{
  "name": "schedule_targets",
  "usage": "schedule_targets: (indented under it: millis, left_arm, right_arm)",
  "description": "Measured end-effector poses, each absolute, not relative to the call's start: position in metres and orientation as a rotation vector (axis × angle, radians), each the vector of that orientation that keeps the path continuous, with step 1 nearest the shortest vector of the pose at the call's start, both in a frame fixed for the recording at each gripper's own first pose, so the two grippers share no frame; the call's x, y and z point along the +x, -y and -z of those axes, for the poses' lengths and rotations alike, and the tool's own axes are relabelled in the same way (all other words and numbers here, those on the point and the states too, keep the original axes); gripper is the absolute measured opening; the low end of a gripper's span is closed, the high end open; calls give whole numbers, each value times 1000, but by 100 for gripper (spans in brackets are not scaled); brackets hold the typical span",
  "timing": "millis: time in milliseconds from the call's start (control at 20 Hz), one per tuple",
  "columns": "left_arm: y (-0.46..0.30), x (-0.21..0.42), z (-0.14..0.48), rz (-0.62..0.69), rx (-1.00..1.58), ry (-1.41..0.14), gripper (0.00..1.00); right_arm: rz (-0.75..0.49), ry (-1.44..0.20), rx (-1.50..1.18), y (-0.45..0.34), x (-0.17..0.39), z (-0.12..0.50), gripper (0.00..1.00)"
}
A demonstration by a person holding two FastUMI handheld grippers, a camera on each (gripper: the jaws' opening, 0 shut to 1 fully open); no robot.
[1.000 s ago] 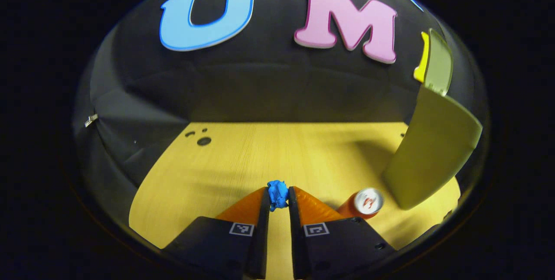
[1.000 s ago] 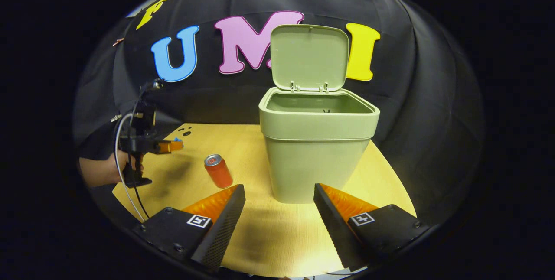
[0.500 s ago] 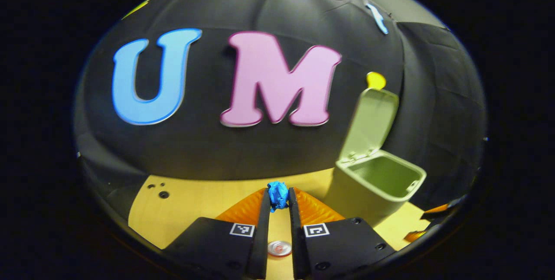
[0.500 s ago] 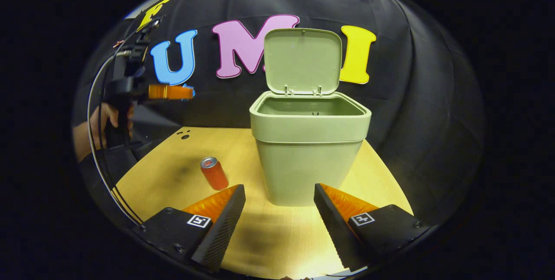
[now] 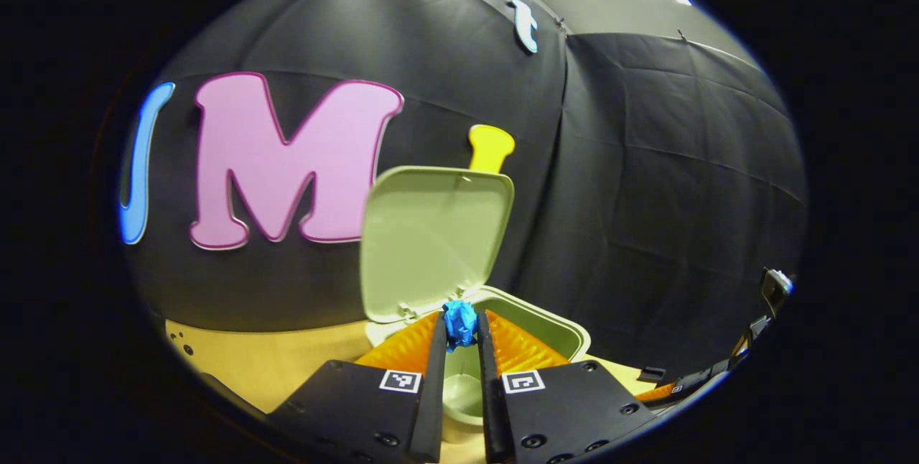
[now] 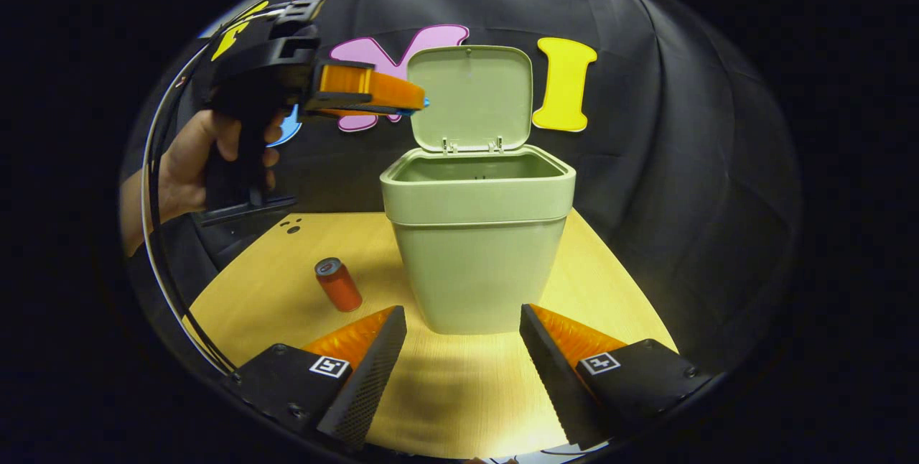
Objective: Press the lid of the desktop garbage bin to open it, pick up the crumpled paper on the desktop and throw it into the bin, then pick up the pop can on the desktop and drop it into the bin, and finally close the garbage bin lid.
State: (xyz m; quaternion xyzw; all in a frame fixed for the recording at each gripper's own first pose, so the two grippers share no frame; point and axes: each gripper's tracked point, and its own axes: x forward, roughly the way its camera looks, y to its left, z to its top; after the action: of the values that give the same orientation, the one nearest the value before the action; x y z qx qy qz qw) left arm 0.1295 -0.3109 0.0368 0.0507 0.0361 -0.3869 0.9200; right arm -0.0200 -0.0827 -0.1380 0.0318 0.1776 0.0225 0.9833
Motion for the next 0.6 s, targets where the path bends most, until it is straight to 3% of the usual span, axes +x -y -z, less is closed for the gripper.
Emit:
schedule_targets:
  millis: [150,250,300,500,600]
  left_arm:
    - [329,132,-26,816,106,-100,29]
    - [330,136,-23,818,102,-95,37]
    - [329,139,-21,812,102,-89,45]
    - [301,141,-32,757,90,-45,99]
    - [276,140,-42,713,81,-11,98]
  right_arm:
    - [-31,-376,77,91,-22,144,100]
    - [-22,-382,86,93,-21,145,100]
    - [-23,-391,95,93,-20,148,100]
    - [-48,-412,95,82,-11,151,99]
    - [-73,-418,80,73,-11,152,99]
